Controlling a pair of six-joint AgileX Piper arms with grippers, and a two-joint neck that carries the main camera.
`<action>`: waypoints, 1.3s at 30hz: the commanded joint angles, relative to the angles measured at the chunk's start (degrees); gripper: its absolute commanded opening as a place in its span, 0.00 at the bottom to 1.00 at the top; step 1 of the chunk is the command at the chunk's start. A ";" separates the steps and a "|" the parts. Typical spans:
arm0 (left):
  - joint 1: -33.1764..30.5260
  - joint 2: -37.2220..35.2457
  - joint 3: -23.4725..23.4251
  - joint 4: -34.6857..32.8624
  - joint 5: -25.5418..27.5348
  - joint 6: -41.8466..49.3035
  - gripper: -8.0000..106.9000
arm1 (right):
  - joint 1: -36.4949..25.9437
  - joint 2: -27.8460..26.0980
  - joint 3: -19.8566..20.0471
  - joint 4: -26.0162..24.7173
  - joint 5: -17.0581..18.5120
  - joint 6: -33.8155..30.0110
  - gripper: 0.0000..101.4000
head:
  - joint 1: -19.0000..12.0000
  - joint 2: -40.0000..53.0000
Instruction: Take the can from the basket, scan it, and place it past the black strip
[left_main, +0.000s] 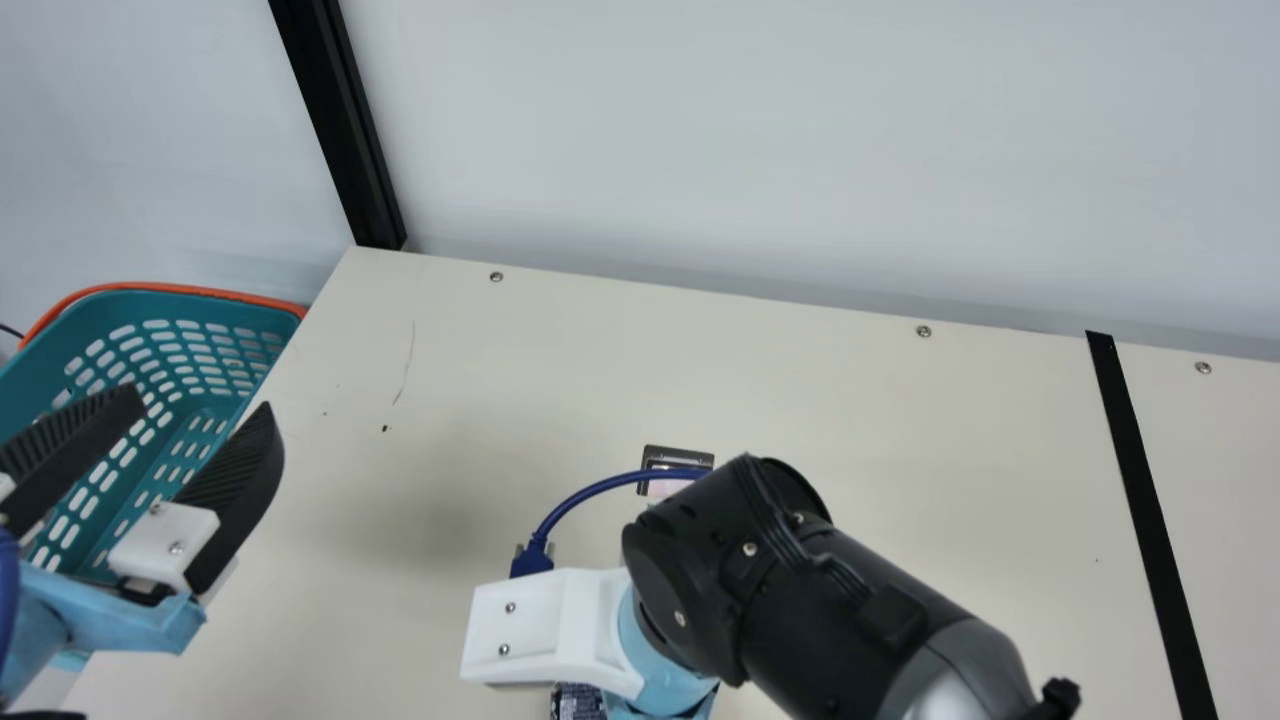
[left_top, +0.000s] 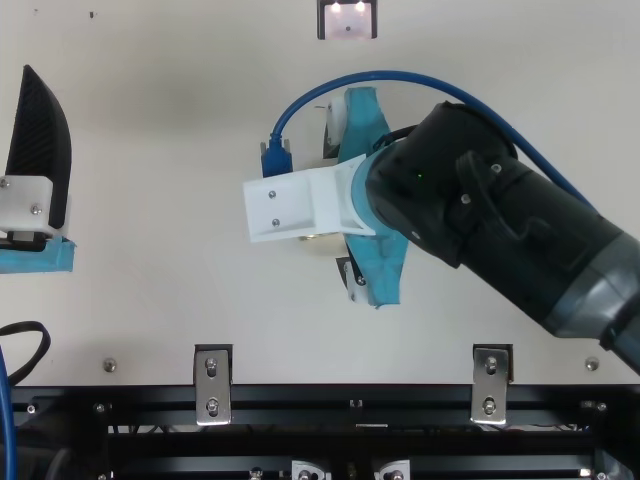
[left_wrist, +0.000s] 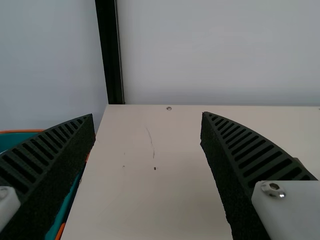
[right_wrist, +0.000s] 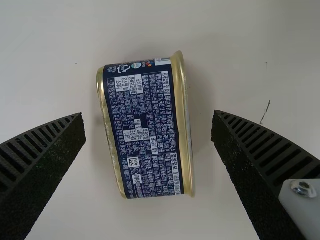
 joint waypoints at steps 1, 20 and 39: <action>0.00 0.00 0.00 0.00 0.00 0.00 0.85 | 0.03 0.35 -0.20 -0.07 -0.02 0.02 1.00 | -0.25 -0.74; 0.00 0.00 0.00 0.00 0.00 0.00 0.85 | -0.81 0.78 -1.06 0.41 -2.44 1.81 0.00 | -0.25 -0.74; 0.00 0.00 0.00 0.00 0.00 0.00 0.85 | -8.61 -10.91 3.67 6.26 -13.75 9.80 0.00 | -0.25 -0.74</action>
